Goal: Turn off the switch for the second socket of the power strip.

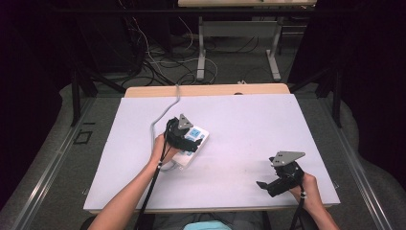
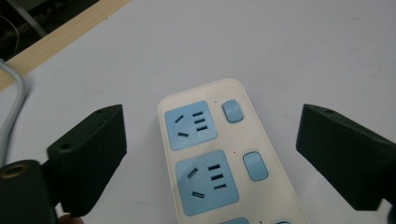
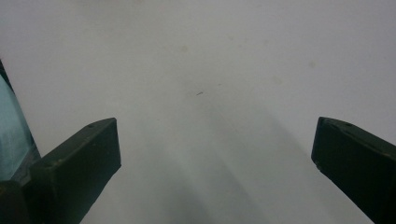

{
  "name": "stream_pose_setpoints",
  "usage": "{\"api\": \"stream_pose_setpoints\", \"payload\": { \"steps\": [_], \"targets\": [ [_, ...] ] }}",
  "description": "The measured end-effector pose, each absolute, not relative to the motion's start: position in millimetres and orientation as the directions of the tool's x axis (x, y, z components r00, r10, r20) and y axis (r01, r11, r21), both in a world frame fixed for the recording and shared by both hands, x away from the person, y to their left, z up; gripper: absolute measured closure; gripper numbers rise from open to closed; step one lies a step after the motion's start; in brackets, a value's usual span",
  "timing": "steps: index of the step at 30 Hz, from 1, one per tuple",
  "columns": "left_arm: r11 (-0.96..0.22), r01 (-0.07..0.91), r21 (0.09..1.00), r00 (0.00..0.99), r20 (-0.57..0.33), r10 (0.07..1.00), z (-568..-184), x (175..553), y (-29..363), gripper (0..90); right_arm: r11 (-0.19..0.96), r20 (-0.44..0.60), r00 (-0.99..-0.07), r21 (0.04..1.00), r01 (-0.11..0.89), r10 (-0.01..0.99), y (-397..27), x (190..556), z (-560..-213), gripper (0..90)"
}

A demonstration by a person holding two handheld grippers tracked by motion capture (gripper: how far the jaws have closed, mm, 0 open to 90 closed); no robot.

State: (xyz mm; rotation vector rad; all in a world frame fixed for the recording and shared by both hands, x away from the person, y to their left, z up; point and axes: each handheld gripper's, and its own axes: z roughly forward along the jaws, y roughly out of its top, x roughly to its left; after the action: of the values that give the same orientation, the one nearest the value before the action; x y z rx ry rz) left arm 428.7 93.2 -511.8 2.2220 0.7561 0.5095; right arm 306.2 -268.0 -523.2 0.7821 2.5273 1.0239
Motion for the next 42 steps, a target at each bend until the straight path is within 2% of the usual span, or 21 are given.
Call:
{"api": "stream_pose_setpoints", "payload": {
  "steps": [2, 4, 7, 9, 10, 11, 13, 14, 18, 20, 22, 25, 42],
  "targets": [
    [-0.559, 0.364, 0.745, 0.74, 0.133, 0.66, -513.7, 428.1, 91.4, 17.2, 0.594, -0.066, -0.804, 0.71, 0.378, 0.591, -267.9, 305.7, -523.3, 0.7],
    [-0.565, 0.371, 0.737, 0.747, 0.125, 0.653, -513.3, 428.1, 91.5, 19.7, 0.592, -0.07, -0.802, 0.713, 0.375, 0.593, -267.9, 305.6, -523.4, 0.7],
    [-0.561, 0.37, 0.741, 0.743, 0.126, 0.657, -513.8, 428.0, 91.7, 32.1, 0.597, -0.069, -0.805, 0.709, 0.376, 0.589, -268.0, 305.6, -523.1, 0.7],
    [-0.549, 0.378, 0.745, 0.745, 0.106, 0.658, -514.4, 427.6, 91.8, 43.5, 0.602, -0.07, -0.806, 0.704, 0.377, 0.587, -268.1, 305.5, -522.7, 0.8],
    [-0.544, 0.381, 0.747, 0.746, 0.1, 0.659, -514.6, 427.3, 91.8, 43.5, 0.602, -0.07, -0.806, 0.704, 0.377, 0.587, -268.1, 305.5, -522.7, 0.8],
    [-0.549, 0.384, 0.743, 0.752, 0.094, 0.653, -514.0, 427.2, 92.3, 51.2, 0.6, -0.072, -0.805, 0.707, 0.374, 0.588, -267.9, 305.5, -522.9, 0.8],
    [-0.541, 0.374, 0.753, 0.755, 0.092, 0.649, -514.6, 426.6, 92.3, 53.8, 0.599, -0.074, -0.805, 0.709, 0.372, 0.588, -267.9, 305.6, -523.1, 0.8],
    [-0.55, 0.377, 0.745, 0.765, 0.085, 0.638, -513.5, 426.2, 92.9, 60.3, 0.599, -0.074, -0.805, 0.708, 0.373, 0.588, -267.8, 305.6, -523.1, 0.8],
    [-0.552, 0.366, 0.749, 0.777, 0.081, 0.624, -515.2, 424.0, 91.2, 69.0, 0.6, -0.075, -0.805, 0.709, 0.372, 0.588, -267.8, 305.6, -523.1, 0.8],
    [-0.559, 0.37, 0.742, 0.782, 0.075, 0.618, -516.1, 422.3, 90.3, 79.0, 0.601, -0.079, -0.806, 0.709, 0.369, 0.587, -268.1, 305.5, -522.8, 0.8],
    [-0.567, 0.367, 0.738, 0.787, 0.078, 0.612, -517.4, 421.7, 88.7, 85.3, 0.599, -0.075, -0.805, 0.71, 0.371, 0.588, -267.9, 305.1, -522.8, 0.8],
    [-0.566, 0.369, 0.737, 0.791, 0.071, 0.608, -519.1, 420.8, 87.4, 89.4, 0.599, -0.075, -0.806, 0.71, 0.371, 0.588, -267.9, 305.1, -522.9, 0.8],
    [-0.599, 0.376, 0.707, 0.81, 0.063, 0.583, -523.9, 421.5, 85.4, 89.7, 0.601, -0.073, -0.805, 0.705, 0.376, 0.589, -266.9, 304.9, -523.4, 1.0]
  ]
}}
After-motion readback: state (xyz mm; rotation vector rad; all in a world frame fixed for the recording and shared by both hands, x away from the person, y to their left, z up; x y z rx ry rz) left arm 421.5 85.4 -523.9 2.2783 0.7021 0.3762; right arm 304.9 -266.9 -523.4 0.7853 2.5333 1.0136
